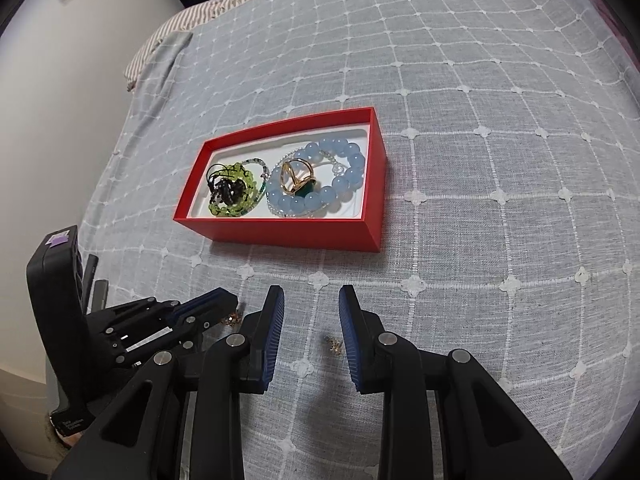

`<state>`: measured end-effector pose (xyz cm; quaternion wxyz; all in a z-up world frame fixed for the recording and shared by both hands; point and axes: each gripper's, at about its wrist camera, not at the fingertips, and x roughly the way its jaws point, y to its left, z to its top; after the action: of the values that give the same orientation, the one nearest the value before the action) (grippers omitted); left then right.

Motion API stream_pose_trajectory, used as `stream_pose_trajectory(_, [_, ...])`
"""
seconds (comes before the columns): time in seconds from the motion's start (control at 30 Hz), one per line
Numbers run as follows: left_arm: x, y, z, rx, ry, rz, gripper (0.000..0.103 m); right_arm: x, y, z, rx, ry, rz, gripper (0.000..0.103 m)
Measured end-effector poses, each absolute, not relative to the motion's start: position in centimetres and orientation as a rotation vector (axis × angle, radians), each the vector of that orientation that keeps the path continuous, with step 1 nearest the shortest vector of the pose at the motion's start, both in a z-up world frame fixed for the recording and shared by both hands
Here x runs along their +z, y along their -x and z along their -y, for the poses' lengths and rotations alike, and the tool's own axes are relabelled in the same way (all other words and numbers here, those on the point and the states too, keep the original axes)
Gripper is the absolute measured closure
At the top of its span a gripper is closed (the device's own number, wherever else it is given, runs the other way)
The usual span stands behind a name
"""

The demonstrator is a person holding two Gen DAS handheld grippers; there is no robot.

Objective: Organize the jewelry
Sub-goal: 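Grasp the small gold earring on the cover with the left tool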

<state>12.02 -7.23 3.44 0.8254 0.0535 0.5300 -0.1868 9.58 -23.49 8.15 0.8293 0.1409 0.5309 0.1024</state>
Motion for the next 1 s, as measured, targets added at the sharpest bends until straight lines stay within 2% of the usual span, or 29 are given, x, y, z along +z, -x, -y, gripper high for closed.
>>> stream_pose_trajectory(0.6, [4.3, -12.0, 4.9, -0.406, -0.022, -1.14, 0.103, 8.3, -9.4, 22.7, 0.255, -0.268, -1.121, 0.073])
stream_pose_trajectory(0.67, [4.3, -12.0, 5.0, -0.408, -0.019, -1.151, 0.098, 8.4, -9.4, 22.7, 0.255, -0.268, -1.119, 0.073])
stream_pose_trajectory(0.73, [4.3, -11.8, 4.9, -0.413, -0.011, -1.156, 0.079, 8.4, -9.4, 22.7, 0.251, -0.266, -1.118, 0.073])
stream_pose_trajectory(1.0, [3.9, -11.3, 6.0, -0.423, -0.053, -1.165, 0.077, 8.3, -9.4, 22.7, 0.249, -0.263, -1.119, 0.073])
